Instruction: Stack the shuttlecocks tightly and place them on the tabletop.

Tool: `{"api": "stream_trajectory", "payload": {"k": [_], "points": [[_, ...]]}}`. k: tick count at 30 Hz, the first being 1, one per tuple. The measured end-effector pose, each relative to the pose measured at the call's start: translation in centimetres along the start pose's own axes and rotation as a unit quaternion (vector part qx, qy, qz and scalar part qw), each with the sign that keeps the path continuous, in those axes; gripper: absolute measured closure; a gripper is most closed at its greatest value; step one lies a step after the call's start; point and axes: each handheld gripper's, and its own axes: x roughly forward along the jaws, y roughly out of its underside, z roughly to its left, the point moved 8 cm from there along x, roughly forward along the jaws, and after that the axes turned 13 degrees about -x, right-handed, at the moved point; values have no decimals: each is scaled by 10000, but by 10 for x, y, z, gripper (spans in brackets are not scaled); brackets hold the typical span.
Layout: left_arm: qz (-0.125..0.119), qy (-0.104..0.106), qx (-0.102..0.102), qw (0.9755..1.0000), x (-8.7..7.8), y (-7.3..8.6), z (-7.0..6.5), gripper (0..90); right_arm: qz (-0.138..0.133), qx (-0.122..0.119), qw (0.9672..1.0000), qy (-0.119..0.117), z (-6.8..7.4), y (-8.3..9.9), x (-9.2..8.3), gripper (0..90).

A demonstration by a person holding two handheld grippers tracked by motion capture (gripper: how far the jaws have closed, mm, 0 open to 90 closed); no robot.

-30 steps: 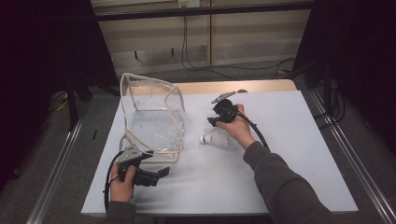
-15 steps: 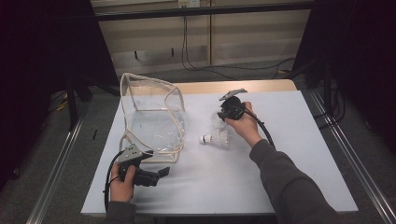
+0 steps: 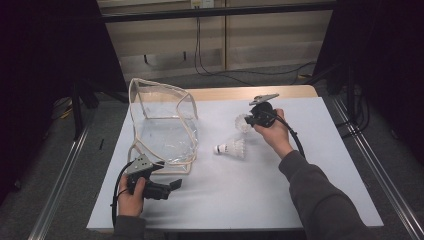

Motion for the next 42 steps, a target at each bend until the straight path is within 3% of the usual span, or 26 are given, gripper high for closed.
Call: {"api": "stream_trajectory", "payload": {"k": [20, 42], "points": [[6, -6, 14, 10000, 1, -1, 0, 37, -396, -14, 9991, -159, 3, 11, -47, 869], [-4, 3, 20, 10000, 1, -1, 0, 37, -571, -104, 9979, -285, 17, 37, -72, 865]]}}
